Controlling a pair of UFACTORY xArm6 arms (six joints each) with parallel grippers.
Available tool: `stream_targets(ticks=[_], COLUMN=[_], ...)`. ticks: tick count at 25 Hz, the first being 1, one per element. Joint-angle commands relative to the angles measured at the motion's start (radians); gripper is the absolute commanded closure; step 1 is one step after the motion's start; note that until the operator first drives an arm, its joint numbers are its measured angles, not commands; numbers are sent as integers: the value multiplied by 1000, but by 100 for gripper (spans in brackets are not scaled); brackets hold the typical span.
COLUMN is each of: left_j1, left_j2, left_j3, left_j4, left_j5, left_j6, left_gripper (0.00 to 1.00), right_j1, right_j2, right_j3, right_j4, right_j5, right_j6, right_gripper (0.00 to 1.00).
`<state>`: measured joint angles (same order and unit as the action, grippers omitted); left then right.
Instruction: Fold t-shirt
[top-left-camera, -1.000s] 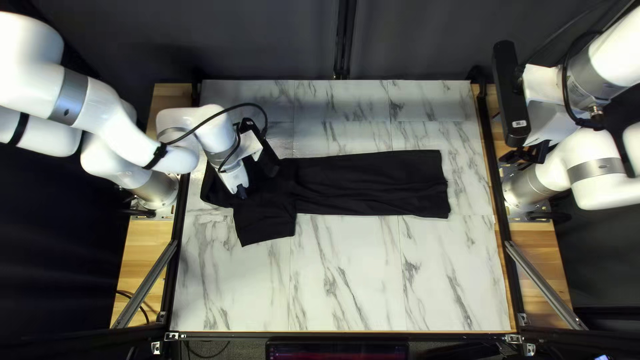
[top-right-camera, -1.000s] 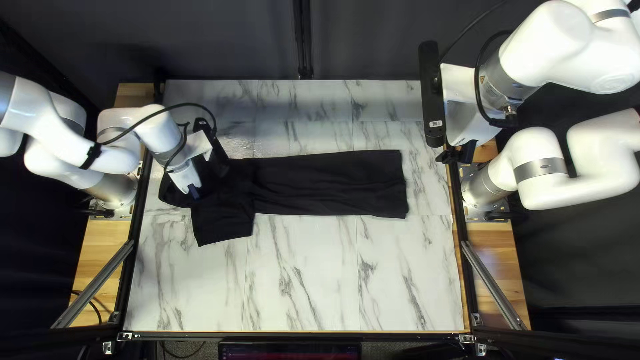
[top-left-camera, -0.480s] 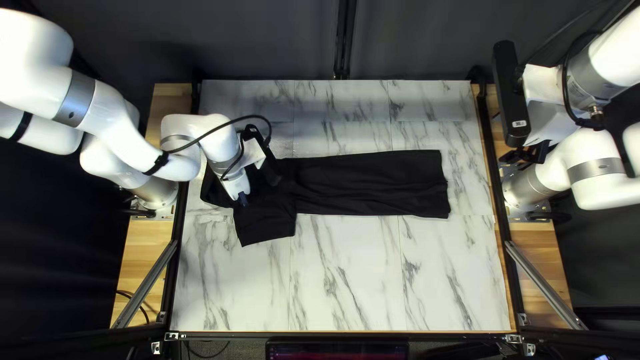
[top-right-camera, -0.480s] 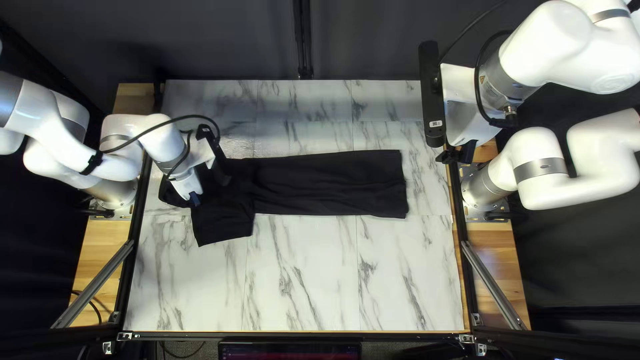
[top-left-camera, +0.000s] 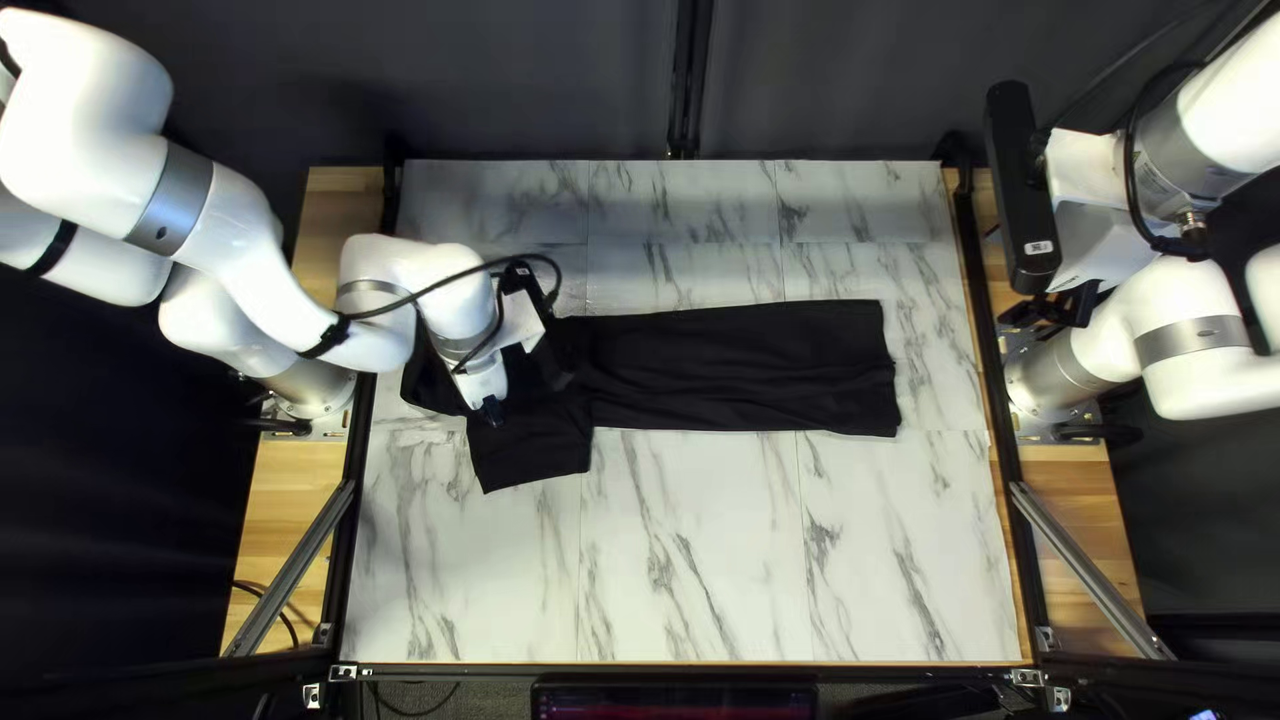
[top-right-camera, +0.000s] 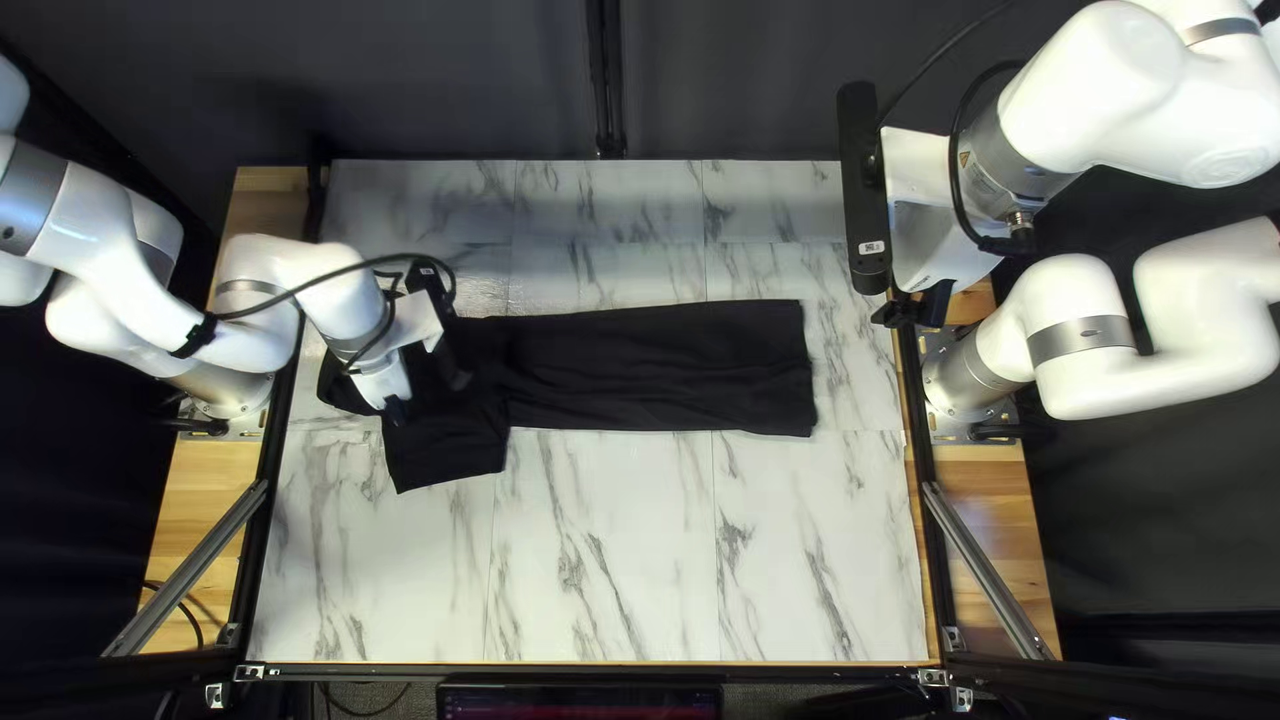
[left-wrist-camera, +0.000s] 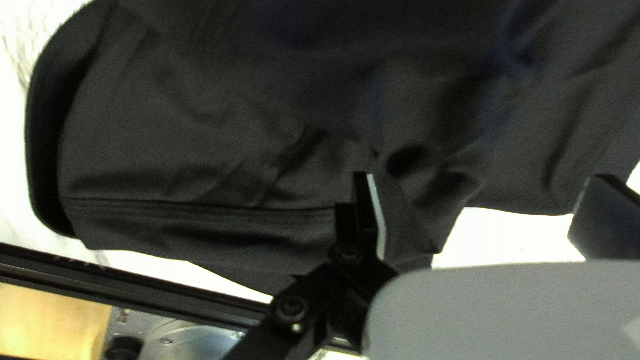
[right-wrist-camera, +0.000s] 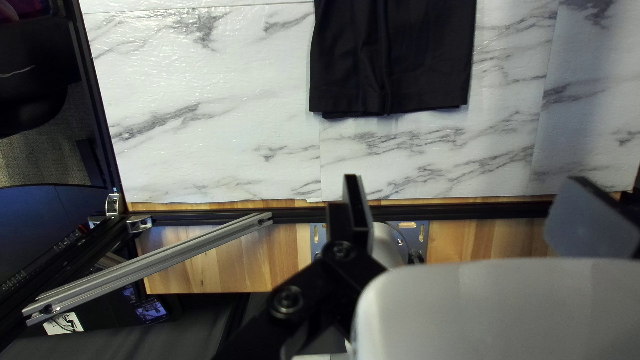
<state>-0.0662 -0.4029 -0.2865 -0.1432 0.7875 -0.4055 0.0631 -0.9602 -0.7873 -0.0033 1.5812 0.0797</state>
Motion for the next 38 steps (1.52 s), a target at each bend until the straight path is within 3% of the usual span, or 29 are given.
stream_targets(ticks=[1, 7, 17, 25, 30, 31, 32, 33, 38], left_j1=[2, 23, 25, 36, 53, 56, 56, 55, 29], left_j2=[21, 40, 225, 407, 450, 461, 468, 472, 472], left_j3=[-51, -129, -249, -393, -420, -423, -424, -424, -420], left_j4=[70, 135, 134, 135, 154, 163, 172, 179, 216], left_j5=[51, 97, -55, -97, -102, -104, -107, -107, -94], left_j6=[7, 37, 136, 233, 249, 245, 238, 232, 178], left_gripper=[0, 0, 0, 0, 0, 7, 39, 98, 100], right_j1=[0, 0, 0, 0, 0, 0, 0, 0, 0], right_j2=[0, 0, 0, 0, 0, 0, 0, 0, 0], right_j3=[0, 0, 0, 0, 0, 0, 0, 0, 0], right_j4=[0, 0, 0, 0, 0, 0, 0, 0, 0], right_j5=[0, 0, 0, 0, 0, 0, 0, 0, 0], right_j6=[0, 0, 0, 0, 0, 0, 0, 0, 0], right_gripper=[0, 0, 0, 0, 0, 0, 0, 0, 0])
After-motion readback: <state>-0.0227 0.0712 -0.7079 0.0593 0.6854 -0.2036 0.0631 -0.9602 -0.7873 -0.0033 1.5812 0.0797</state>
